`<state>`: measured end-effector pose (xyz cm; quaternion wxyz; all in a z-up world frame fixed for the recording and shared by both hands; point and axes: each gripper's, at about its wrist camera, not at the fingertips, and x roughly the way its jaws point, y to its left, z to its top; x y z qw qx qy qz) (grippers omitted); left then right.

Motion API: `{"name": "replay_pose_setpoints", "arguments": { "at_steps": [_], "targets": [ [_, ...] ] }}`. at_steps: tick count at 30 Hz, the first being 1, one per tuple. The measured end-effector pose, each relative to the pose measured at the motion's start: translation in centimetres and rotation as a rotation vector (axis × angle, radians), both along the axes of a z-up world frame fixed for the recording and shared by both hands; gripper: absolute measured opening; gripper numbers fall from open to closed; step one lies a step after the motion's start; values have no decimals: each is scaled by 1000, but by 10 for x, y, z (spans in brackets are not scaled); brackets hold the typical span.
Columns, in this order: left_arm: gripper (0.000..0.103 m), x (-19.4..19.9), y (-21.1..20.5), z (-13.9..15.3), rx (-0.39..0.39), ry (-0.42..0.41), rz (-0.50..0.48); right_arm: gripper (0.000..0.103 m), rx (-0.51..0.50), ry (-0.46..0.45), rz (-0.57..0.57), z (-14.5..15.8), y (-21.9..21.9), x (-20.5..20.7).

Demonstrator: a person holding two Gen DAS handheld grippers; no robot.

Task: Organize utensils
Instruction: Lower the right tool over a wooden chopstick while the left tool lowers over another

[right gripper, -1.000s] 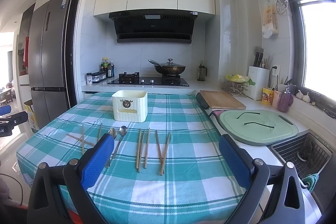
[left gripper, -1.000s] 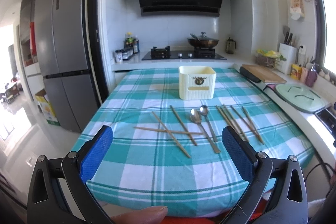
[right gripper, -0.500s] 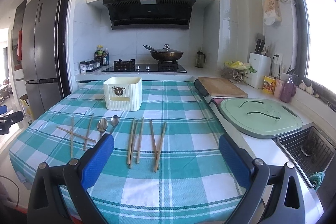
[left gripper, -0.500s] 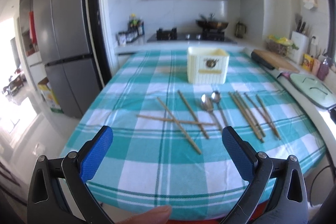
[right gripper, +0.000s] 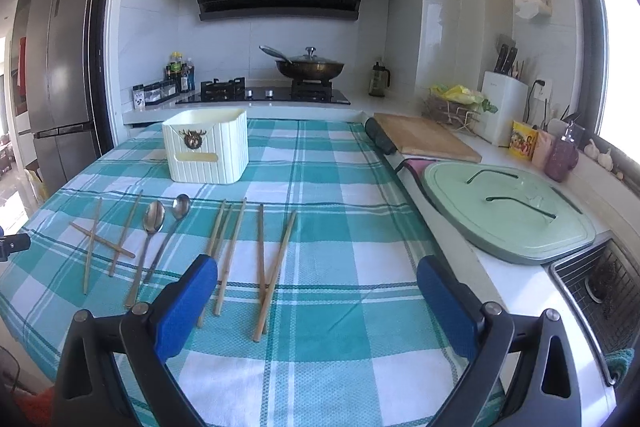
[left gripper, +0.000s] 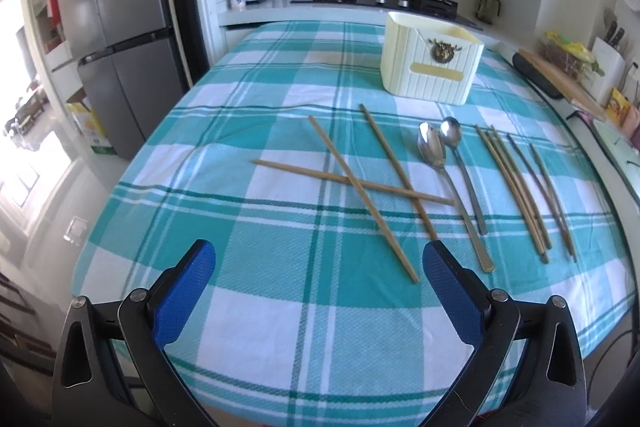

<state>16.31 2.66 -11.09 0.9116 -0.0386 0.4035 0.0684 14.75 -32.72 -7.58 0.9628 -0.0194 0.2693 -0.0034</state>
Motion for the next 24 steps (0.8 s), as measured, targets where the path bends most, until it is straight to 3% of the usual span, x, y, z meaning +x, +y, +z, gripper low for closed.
{"name": "replay_pose_setpoints", "arguments": {
  "at_steps": [6, 8, 10, 14, 16, 21, 24],
  "targets": [
    [103, 24, 5, -11, -66, 26, 12, 100, 70, 172, 30, -43, -5, 70],
    [103, 31, 8, -15, -73, 39, 28, 85, 88, 228, 68, -55, 0, 92],
    [103, 35, 11, -19, -90, 52, 44, 62, 92, 290, 93, -69, 6, 113],
    [103, 40, 18, -26, -100, 74, 73, 48, 116, 381, 113, -95, 11, 143],
    [103, 43, 20, -30, -94, 85, 84, 34, 117, 418, 124, -103, 13, 152],
    [102, 57, 25, -38, -100, 104, 96, 20, 55, 446, 120, -107, 14, 160],
    [102, 72, 33, -43, -133, 115, 113, 20, 26, 455, 85, -106, 3, 158]
  ]
}}
